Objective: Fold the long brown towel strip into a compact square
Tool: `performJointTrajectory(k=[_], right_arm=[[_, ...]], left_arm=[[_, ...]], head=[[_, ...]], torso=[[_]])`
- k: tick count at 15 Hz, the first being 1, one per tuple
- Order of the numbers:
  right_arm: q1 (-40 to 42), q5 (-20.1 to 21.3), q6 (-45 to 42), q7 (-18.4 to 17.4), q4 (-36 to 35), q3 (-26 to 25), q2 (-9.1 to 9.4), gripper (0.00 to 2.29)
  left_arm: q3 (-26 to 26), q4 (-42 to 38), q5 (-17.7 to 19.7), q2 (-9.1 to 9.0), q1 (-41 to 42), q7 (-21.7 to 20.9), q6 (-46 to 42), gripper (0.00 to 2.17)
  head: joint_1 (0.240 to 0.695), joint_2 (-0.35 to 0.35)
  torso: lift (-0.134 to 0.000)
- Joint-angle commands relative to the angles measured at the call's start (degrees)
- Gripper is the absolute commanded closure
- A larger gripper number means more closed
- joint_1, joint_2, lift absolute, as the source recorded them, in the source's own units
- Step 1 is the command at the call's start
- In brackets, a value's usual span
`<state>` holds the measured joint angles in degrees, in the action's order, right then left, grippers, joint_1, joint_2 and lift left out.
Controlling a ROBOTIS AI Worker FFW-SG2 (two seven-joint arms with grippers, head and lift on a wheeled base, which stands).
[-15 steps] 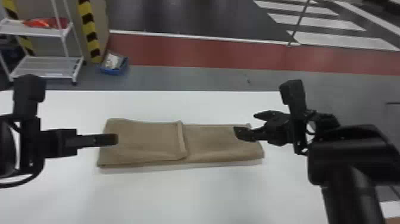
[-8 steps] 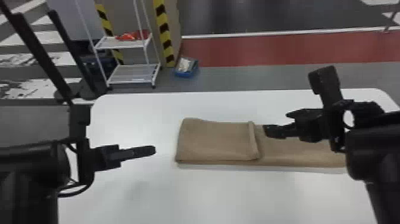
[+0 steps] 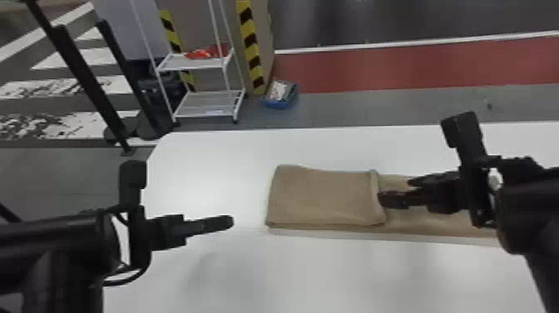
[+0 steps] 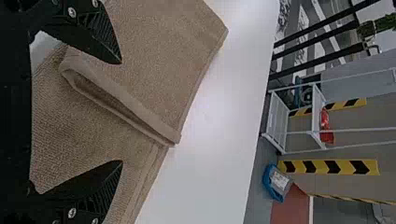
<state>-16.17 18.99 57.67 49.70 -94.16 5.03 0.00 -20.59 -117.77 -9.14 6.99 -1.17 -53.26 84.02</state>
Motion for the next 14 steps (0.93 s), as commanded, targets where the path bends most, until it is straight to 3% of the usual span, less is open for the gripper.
performJointTrajectory(k=[1, 14], right_arm=[[0.0, -1.8, -3.6, 0.1, 2.2, 0.0, 0.05, 0.14], [-1.8, -0.2, -9.5, -0.1, 9.4, 3.5, 0.05, 0.29]], left_arm=[[0.2, 0.0, -0.1, -0.05, 0.2, -0.1, 0.0, 0.08], [-0.4, 0.7, -0.1, 0.3, 1.4, -0.7, -1.6, 0.08]], head=[[0.695, 0.216], [0.695, 0.256]], torso=[[-0.125], [-0.125]])
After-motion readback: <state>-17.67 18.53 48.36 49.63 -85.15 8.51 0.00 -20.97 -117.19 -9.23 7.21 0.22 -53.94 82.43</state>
